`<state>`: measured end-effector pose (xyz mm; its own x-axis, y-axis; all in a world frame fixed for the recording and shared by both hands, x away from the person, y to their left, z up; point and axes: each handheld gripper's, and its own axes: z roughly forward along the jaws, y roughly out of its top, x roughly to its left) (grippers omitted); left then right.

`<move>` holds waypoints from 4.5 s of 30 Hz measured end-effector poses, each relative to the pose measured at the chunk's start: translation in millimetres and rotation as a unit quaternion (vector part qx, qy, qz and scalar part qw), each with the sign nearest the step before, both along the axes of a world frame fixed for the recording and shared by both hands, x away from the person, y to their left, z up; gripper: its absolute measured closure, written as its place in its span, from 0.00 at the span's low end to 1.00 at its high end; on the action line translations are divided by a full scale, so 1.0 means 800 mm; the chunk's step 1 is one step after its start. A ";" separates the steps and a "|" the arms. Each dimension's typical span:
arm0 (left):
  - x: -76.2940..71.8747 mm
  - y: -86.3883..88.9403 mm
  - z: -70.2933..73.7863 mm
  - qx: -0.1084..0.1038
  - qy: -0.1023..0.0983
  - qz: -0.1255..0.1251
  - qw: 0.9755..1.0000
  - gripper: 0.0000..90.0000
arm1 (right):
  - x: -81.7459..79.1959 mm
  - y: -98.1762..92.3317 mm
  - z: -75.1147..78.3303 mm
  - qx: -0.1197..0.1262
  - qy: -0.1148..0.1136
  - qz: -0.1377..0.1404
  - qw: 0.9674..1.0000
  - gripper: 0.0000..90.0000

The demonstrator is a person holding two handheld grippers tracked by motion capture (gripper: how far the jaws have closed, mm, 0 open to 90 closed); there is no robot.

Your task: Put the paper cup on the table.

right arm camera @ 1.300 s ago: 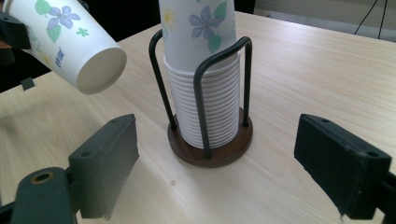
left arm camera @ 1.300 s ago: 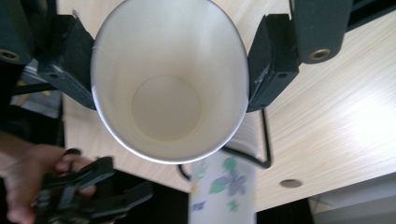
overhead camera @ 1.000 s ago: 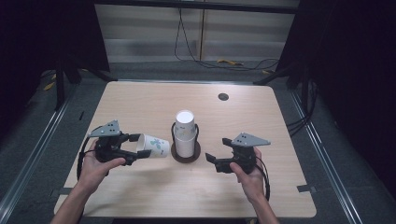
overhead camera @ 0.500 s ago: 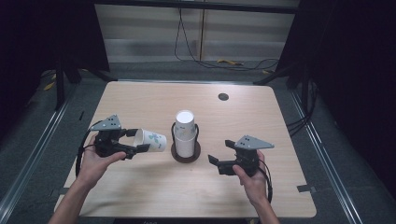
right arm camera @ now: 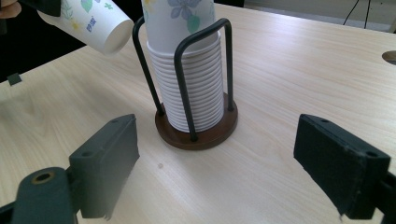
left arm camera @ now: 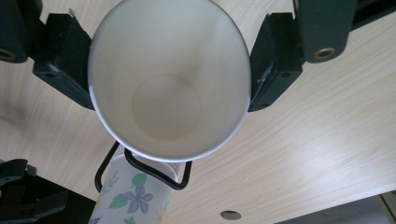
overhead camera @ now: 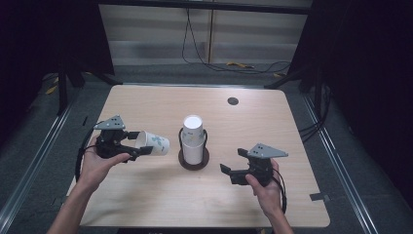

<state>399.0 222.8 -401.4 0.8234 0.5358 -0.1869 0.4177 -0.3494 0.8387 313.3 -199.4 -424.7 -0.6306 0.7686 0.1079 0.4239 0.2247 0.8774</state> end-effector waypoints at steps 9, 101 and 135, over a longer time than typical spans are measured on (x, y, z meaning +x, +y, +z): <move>0.020 0.000 0.000 0.022 0.013 0.014 1.000 0.28 | -0.001 0.004 -0.001 -0.003 0.003 0.002 1.000 0.15; 0.096 -0.078 -0.021 0.305 0.100 0.002 0.947 0.22 | 0.004 0.001 -0.012 -0.019 0.023 -0.002 1.000 0.17; 0.074 -0.057 0.004 0.173 0.044 0.014 0.984 0.19 | 0.004 0.000 -0.012 -0.016 0.025 -0.006 1.000 0.16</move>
